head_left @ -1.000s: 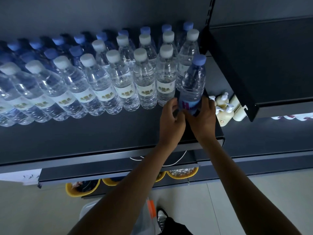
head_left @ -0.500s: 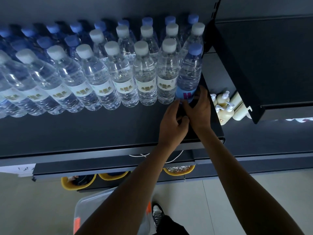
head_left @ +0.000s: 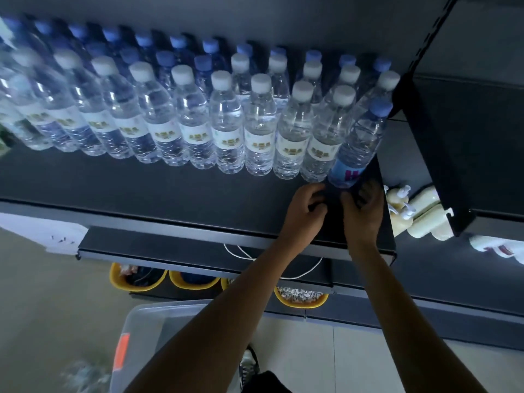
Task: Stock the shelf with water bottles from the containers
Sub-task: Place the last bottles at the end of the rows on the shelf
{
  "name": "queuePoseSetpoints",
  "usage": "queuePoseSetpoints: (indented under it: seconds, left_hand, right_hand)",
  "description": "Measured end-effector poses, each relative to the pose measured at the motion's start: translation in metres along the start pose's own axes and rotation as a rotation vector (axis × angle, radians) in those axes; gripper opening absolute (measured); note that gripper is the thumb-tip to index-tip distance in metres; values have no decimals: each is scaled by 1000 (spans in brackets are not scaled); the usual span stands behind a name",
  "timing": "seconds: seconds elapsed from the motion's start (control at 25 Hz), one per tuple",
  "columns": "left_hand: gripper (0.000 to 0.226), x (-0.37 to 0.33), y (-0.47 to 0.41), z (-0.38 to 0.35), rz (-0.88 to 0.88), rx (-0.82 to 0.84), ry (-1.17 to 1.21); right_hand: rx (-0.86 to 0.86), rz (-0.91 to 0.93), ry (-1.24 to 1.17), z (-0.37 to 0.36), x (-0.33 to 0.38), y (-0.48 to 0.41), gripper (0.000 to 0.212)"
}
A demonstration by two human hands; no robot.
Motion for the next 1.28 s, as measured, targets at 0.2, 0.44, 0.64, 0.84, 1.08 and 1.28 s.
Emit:
queuePoseSetpoints:
  seconds: [0.2, 0.44, 0.64, 0.84, 1.08, 1.28]
  left_hand:
    - [40, 23, 62, 64, -6, -146, 187]
    - [30, 64, 189, 223, -42, -580, 239]
    - [28, 152, 338, 370, 106, -955, 186]
    - [46, 282, 496, 484, 301, -1325, 140]
    - [54, 478, 615, 549, 615, -1529, 53]
    - [63, 655, 649, 582, 814, -1621, 65]
  right_hand:
    - [108, 199, -77, -17, 30, 116, 37]
    - [567, 331, -71, -110, 54, 244, 34]
    - [878, 326, -21, -196, 48, 383, 35]
    - [1125, 395, -2, -300, 5, 564, 29]
    - [1471, 520, 49, -391, -122, 759, 36]
    - [1591, 620, 189, -456, -286, 860, 43]
Point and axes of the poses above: each hand's wrist, its own y-axis away from the middle knuckle, its own z-axis out of the back of the hand, x = y × z, the point moved 5 cm from there along -y, towards the middle knuckle, and after that the axes turned 3 degrees about z, right-handed, at the moved point
